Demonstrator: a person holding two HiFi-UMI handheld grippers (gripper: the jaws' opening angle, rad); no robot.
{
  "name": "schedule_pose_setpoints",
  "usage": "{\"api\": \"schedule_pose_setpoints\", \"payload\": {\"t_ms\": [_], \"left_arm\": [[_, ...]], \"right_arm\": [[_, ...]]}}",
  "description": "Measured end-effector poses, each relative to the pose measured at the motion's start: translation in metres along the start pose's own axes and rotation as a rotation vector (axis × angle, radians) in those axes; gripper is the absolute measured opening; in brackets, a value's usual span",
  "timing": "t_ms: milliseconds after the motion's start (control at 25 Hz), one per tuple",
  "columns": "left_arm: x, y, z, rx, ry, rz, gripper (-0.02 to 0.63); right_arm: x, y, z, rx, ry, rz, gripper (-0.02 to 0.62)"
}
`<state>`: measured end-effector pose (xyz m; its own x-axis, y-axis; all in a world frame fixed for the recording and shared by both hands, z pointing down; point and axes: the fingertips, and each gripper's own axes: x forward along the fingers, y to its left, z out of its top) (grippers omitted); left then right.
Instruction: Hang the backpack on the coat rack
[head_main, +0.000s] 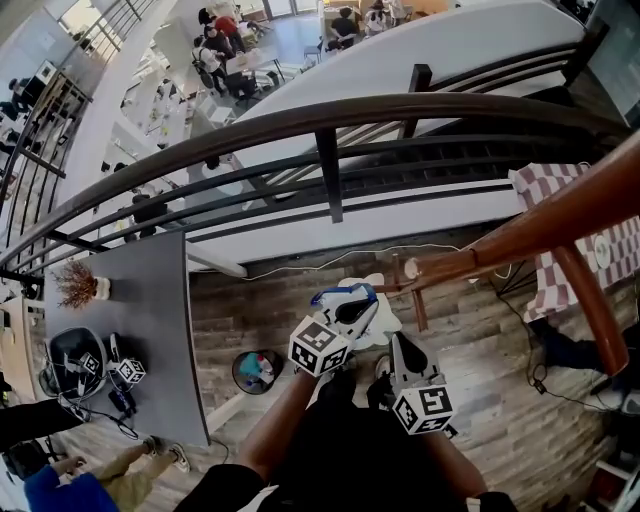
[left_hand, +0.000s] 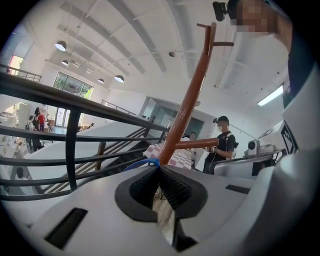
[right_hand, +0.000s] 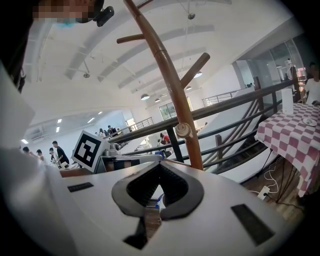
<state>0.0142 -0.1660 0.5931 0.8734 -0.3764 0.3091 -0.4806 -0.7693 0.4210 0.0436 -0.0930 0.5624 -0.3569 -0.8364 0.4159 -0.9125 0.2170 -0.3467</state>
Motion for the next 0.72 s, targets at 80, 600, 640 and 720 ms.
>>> {"api": "schedule_pose_setpoints", "payload": {"t_ms": [80, 600, 640, 720], "left_arm": [[0.002, 0.000, -0.002, 0.000, 0.006, -0.004, 0.014], [0.020, 0.000, -0.015, 0.002, 0.055, -0.033, 0.014], [0.020, 0.000, -0.016, 0.000, 0.057, -0.035, 0.014], [0.022, -0.001, -0.018, -0.004, 0.061, -0.038, 0.014]], "right_arm": [[0.000, -0.001, 0.000, 0.002, 0.002, -0.003, 0.014], [0.001, -0.009, -0.003, 0.009, 0.009, -0.012, 0.014], [0.001, -0.009, -0.002, 0.009, 0.009, -0.013, 0.012], [0.000, -0.010, -0.003, 0.011, 0.009, -0.016, 0.012]]}}
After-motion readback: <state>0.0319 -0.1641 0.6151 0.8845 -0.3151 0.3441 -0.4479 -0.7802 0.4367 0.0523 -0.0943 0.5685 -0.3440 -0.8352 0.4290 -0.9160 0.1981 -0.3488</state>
